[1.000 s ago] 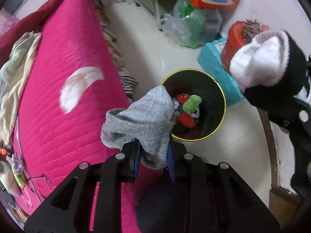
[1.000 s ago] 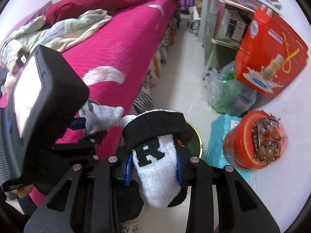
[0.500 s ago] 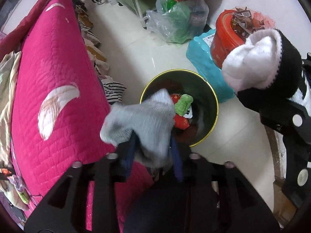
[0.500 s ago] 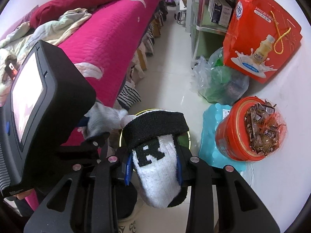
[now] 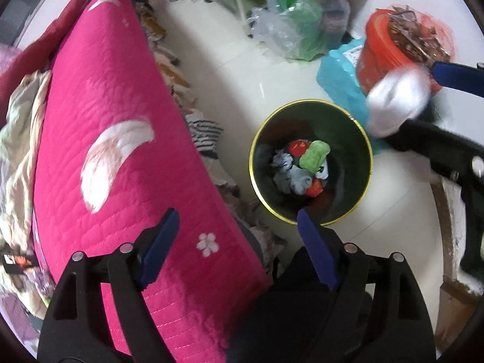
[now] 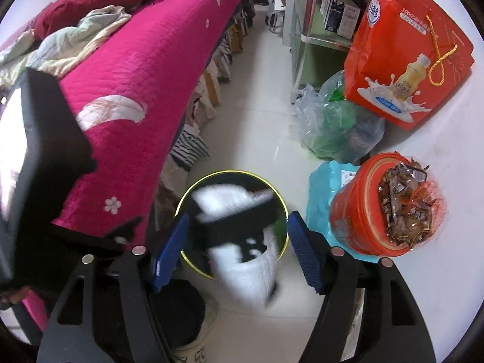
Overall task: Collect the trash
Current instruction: 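Open the left gripper while the right gripper opens, dropping both socks into the bin, then move both grippers back over the bed toward the green sock and paper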
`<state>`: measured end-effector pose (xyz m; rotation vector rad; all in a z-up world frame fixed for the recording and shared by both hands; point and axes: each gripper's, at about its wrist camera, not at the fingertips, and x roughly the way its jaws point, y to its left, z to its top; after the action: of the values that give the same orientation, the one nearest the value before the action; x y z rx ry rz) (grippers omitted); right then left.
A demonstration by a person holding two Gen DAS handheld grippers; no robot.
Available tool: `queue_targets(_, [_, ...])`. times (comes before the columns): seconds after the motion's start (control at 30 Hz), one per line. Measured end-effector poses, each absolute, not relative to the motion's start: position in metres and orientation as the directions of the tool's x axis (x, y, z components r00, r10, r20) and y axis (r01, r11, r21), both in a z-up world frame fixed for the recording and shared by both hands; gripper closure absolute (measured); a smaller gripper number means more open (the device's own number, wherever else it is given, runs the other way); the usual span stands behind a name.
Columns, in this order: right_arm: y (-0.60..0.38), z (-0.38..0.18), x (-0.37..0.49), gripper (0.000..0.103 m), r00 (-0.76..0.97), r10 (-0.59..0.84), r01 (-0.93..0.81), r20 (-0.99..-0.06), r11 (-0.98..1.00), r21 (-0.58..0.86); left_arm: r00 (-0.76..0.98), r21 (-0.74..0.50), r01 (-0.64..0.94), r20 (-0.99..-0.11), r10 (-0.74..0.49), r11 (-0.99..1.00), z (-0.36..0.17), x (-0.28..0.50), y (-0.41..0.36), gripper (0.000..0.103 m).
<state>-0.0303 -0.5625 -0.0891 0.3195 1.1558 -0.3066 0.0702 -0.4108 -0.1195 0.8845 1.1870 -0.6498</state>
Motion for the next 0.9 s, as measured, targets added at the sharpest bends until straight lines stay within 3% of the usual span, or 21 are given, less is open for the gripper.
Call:
queue_targets(0.37, [-0.531,-0.082,-0.011,0.034,0.346,-0.054,0.354,-0.937,0.932,0.077,0.256,0.196,0.787,-0.966,-0.022,0.584,-0.088,0.077,-0.356,0.024])
queue_targets(0.9, [-0.421,-0.042,0.051,0.031,0.377,-0.017,0.132,-0.926,0.991,0.036,0.315,0.196,0.68,-0.948,-0.041,0.706,-0.04,0.093,-0.24,0.023])
